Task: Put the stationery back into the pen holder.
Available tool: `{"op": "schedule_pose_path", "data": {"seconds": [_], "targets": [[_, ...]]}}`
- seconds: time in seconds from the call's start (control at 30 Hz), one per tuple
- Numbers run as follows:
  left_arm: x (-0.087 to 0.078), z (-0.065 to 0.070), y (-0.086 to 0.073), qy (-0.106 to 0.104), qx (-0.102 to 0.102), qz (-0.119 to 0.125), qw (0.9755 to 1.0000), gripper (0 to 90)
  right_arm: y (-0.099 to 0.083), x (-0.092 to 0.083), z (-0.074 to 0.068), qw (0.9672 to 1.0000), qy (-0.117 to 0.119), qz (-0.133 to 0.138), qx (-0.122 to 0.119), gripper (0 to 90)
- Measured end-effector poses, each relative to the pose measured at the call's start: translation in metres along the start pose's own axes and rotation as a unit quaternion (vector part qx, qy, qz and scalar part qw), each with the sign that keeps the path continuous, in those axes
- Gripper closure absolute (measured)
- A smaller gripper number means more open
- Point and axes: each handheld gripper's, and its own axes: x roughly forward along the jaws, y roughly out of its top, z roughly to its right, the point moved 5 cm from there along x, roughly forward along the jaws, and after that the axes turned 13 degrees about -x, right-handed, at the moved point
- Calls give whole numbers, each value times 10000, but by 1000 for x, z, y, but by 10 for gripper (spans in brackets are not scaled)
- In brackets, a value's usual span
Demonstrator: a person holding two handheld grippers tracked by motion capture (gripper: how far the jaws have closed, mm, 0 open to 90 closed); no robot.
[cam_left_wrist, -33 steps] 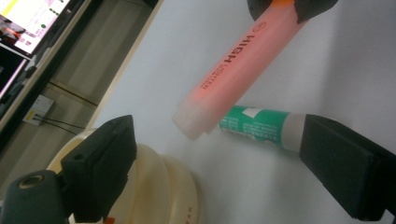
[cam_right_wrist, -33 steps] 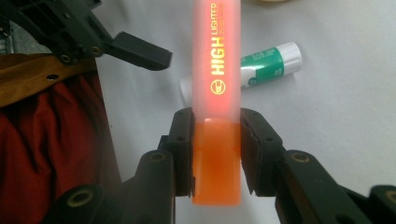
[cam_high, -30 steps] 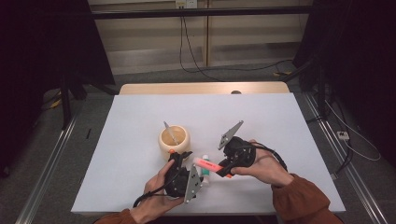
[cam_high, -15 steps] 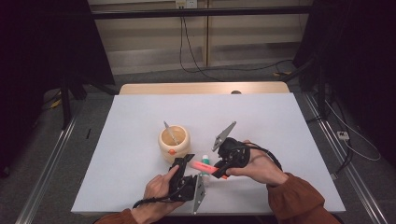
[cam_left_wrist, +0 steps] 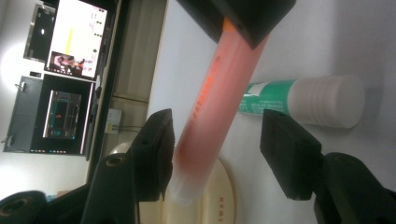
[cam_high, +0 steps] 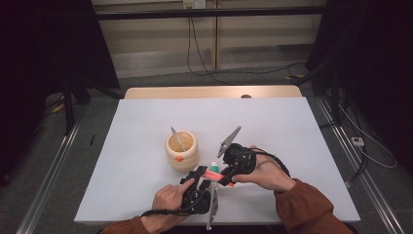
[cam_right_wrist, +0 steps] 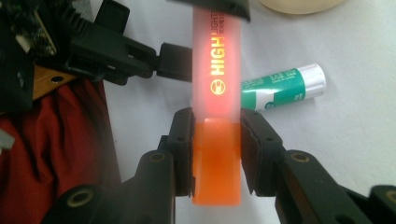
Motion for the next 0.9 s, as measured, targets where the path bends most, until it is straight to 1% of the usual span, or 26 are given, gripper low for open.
{"op": "schedule_pose_path", "data": {"seconds": [0.03,0.07,0.1,0.17,0.2,0.23,0.27,0.3,0.33,0.4,0.43,0.5,0.53,0.57,0.67,0.83,0.87,0.9], "targets": [[0,1,0,21,28,28,10000,479,1,1,0,10000,27,3,5,675],[0,2,1,-41,1,31,10000,498,1,1,0,10000,27,2,37,675],[-1,2,1,-12,26,-5,10000,499,2,2,0,10000,22,-11,3,676],[1,3,1,8,57,17,10000,531,2,4,1,10000,56,-37,4,675],[0,3,1,33,128,-30,9999,547,3,5,1,10000,55,-48,15,675],[0,4,1,49,144,5,9999,549,3,6,1,9999,107,-36,-3,675],[0,4,1,42,204,-3,9998,562,4,7,2,10000,83,-55,11,675],[0,5,1,-8,273,-28,9996,577,5,8,2,9999,90,-78,32,675],[1,6,1,-30,288,-11,9996,585,5,8,2,9999,99,-85,21,676],[1,6,1,41,302,-30,9995,610,7,10,3,9999,114,-103,4,675],[1,6,1,27,330,-49,9994,626,8,11,2,9998,130,-119,6,675],[1,6,1,1,343,-63,9994,662,10,12,1,9998,153,-132,-35,675],[0,6,1,46,314,-38,9995,685,10,13,1,9998,154,-137,-46,675],[0,6,0,45,321,-48,9995,695,11,14,0,9998,160,-143,-41,675],[2,8,0,-16,390,-81,9992,713,11,15,1,9998,172,-128,-35,675],[3,8,0,-7,431,-99,9990,743,10,13,2,9998,168,-60,-9,674],[3,8,0,-22,431,-120,9990,747,10,12,2,9998,204,-30,-11,674],[4,8,0,-47,361,-74,9993,751,10,12,3,9998,178,-14,7,673]]}}
